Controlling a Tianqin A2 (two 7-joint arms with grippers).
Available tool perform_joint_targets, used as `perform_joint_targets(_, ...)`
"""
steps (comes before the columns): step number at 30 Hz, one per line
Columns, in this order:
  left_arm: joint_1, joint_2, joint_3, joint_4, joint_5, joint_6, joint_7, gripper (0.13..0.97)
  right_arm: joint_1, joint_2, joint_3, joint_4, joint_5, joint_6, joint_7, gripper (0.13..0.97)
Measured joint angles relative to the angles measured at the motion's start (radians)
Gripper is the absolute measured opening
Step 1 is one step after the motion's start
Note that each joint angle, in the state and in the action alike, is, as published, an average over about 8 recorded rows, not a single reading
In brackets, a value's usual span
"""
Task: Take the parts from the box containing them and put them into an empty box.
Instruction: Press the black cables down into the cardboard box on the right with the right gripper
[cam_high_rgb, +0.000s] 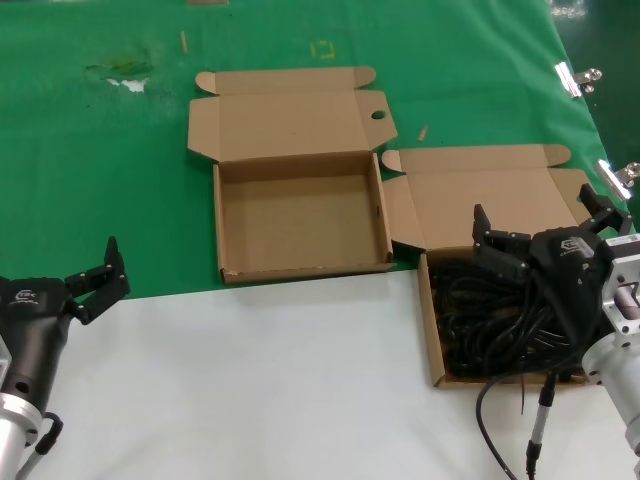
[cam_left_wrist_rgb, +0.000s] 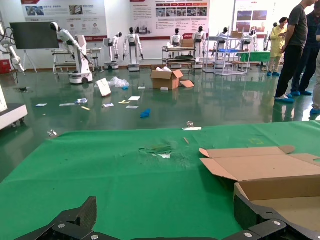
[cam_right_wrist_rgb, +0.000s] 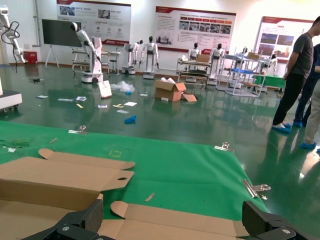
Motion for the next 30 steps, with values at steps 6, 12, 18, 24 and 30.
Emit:
perform_joint_targets(6, 0.000, 0.000, 0.000, 0.000, 0.000, 0.000, 0.000, 0.966, 0.000, 0.000, 0.000, 0.000, 0.000, 0.000, 0.000, 0.966)
perform_joint_targets(12, 0.000, 0.000, 0.000, 0.000, 0.000, 0.000, 0.000, 0.966, 0.000, 0.000, 0.000, 0.000, 0.000, 0.000, 0.000, 0.966)
perform_joint_targets(18, 0.000, 0.000, 0.000, 0.000, 0.000, 0.000, 0.000, 0.964, 0.000, 0.000, 0.000, 0.000, 0.000, 0.000, 0.000, 0.966)
perform_joint_targets(24, 0.000, 0.000, 0.000, 0.000, 0.000, 0.000, 0.000, 0.958, 0.000, 0.000, 0.000, 0.000, 0.000, 0.000, 0.000, 0.966)
perform_joint_targets(30, 0.000, 0.000, 0.000, 0.000, 0.000, 0.000, 0.000, 0.917, 0.000, 0.000, 0.000, 0.000, 0.000, 0.000, 0.000, 0.966)
